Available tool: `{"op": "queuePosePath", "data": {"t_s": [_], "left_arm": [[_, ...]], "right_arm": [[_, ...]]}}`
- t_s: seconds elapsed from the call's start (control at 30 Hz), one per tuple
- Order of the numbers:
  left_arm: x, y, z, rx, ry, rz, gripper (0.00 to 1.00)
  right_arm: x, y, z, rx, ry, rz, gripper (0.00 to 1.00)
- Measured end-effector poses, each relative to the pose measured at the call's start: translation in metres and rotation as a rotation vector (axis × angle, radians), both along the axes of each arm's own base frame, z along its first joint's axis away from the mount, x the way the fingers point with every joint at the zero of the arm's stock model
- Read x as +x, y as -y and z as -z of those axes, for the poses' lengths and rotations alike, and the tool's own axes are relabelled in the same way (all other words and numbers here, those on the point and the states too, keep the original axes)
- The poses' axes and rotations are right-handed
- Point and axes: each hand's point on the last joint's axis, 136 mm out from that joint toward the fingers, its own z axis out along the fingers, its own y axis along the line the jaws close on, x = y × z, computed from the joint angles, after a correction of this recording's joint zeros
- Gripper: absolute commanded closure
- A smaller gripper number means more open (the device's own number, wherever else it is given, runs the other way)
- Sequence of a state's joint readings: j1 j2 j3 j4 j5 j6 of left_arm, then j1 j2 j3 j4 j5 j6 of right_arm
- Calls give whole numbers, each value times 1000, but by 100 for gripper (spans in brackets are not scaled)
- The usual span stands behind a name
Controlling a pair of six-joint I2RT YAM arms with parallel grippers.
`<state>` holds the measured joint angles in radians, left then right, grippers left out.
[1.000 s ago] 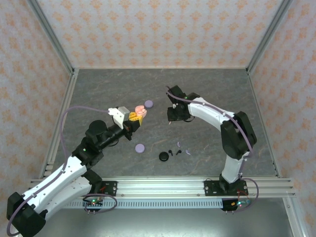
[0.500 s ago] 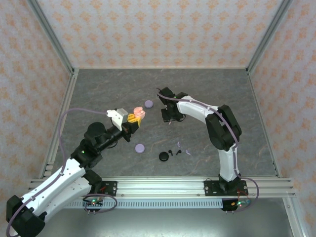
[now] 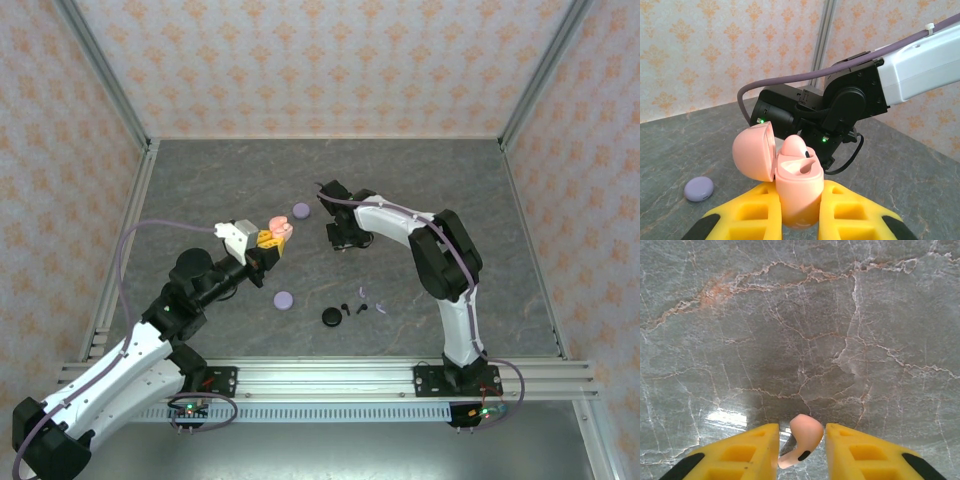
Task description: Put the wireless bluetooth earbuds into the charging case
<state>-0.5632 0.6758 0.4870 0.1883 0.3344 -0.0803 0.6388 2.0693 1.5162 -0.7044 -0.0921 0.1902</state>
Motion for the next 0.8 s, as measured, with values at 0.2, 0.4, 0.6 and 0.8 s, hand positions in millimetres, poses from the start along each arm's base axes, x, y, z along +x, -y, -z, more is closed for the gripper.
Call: {"op": "queuePosePath", "data": {"t_s": [0.2, 0.4, 0.6, 0.8], "left_arm": [[1, 0, 2, 4, -6, -2, 100], [3, 1, 8, 15, -23, -2, 100], [4, 2, 11, 22, -34, -2, 100], [4, 2, 13, 25, -40, -2, 100]], "right_arm": [[0, 1, 1, -4, 1, 1, 71], [-1, 4, 4, -12, -5, 5, 71], [-1, 6, 7, -2, -8, 4, 76], [-1, 5, 7, 15, 9, -16, 80]]}}
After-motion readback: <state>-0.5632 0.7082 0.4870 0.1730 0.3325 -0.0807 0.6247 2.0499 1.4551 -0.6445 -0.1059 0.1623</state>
